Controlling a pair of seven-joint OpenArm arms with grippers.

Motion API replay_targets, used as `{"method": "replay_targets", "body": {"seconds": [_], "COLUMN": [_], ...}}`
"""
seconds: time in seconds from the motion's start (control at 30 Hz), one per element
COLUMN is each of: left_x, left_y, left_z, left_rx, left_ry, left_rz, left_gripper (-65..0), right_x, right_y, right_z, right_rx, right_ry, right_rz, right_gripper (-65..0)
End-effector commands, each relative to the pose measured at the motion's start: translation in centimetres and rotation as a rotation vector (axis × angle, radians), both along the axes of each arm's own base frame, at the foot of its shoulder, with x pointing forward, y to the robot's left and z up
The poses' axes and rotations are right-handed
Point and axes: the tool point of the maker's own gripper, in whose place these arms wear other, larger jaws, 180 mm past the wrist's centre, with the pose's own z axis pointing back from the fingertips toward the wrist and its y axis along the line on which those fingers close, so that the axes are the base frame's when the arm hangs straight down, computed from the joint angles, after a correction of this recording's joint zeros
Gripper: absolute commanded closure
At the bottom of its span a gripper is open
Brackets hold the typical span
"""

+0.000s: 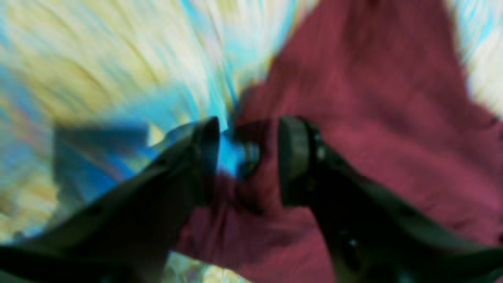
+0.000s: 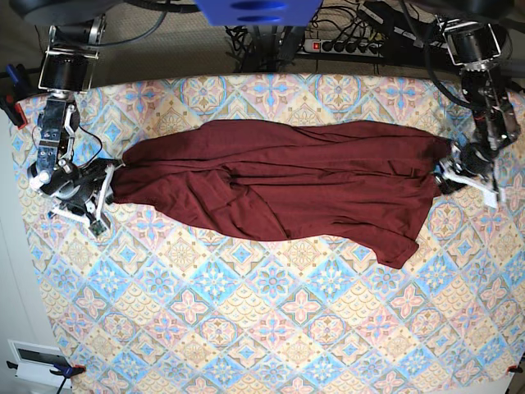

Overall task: Layout the t-shirt on the table in an organized manner, then fold the t-shirt properly
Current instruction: 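Regrasp the shirt edge with the left gripper and pull it outward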

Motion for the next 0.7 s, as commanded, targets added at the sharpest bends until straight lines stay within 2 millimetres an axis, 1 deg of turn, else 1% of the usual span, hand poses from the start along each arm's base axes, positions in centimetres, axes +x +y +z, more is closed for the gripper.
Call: {"method": "replay_targets", "body": {"seconds": [0.0, 0.03, 0.07, 0.1, 0.13, 0.2, 0.3, 0.37, 0.43, 0.5, 0.67], "left_x": [1.6, 2.8, 3.5, 4.1, 4.5, 6.6, 8.5, 10.5, 11.6, 13.6, 15.7], "left_y": [0.2, 0.0, 0.0, 0.0, -0.5, -1.3, -2.6, -3.7, -4.2, -5.1, -6.2], "left_z": [2.2, 3.2, 3.9, 4.1, 3.6, 3.7, 1.8, 1.6, 0.4, 0.4, -1.2], "left_rx": [-0.004, -0.016, -0.018, -0.024, -0.042, -0.061, -0.058, -0.037, -0.003, 0.019, 0.014], "left_ry": [-0.072, -0.107, -0.127, -0.134, -0.130, -0.138, -0.087, -0.083, -0.071, -0.100, -0.088], "left_rz": [0.001, 0.001, 0.001, 0.005, 0.007, 0.005, -0.003, -0.014, -0.009, -0.005, 0.021], "left_gripper": [-28.4, -29.0, -29.1, -29.1, -29.1, -29.0, -29.2, -29.1, -29.2, -29.2, -29.3], "right_x": [1.0, 1.1, 1.2, 1.3, 1.4, 1.5, 1.6, 1.7, 1.6, 1.6, 1.6], "right_y": [-0.3, -0.1, 0.0, 0.1, 0.2, 0.7, 1.7, 1.9, 2.0, 2.0, 2.0], "right_z": [2.3, 2.7, 3.0, 3.4, 3.7, 4.2, 4.3, 4.5, 4.5, 4.5, 4.5], "right_rx": [-0.014, -0.019, -0.022, -0.024, -0.029, -0.033, -0.016, -0.014, -0.013, -0.013, -0.013], "right_ry": [-0.069, -0.082, -0.092, -0.103, -0.111, -0.125, -0.139, -0.147, -0.145, -0.145, -0.146], "right_rz": [0.010, 0.017, 0.022, 0.026, 0.030, 0.043, 0.051, 0.055, 0.056, 0.056, 0.055], "right_gripper": [-17.0, -16.7, -16.6, -16.6, -16.6, -16.7, -16.7, -16.7, -16.7, -16.7, -16.7]}}
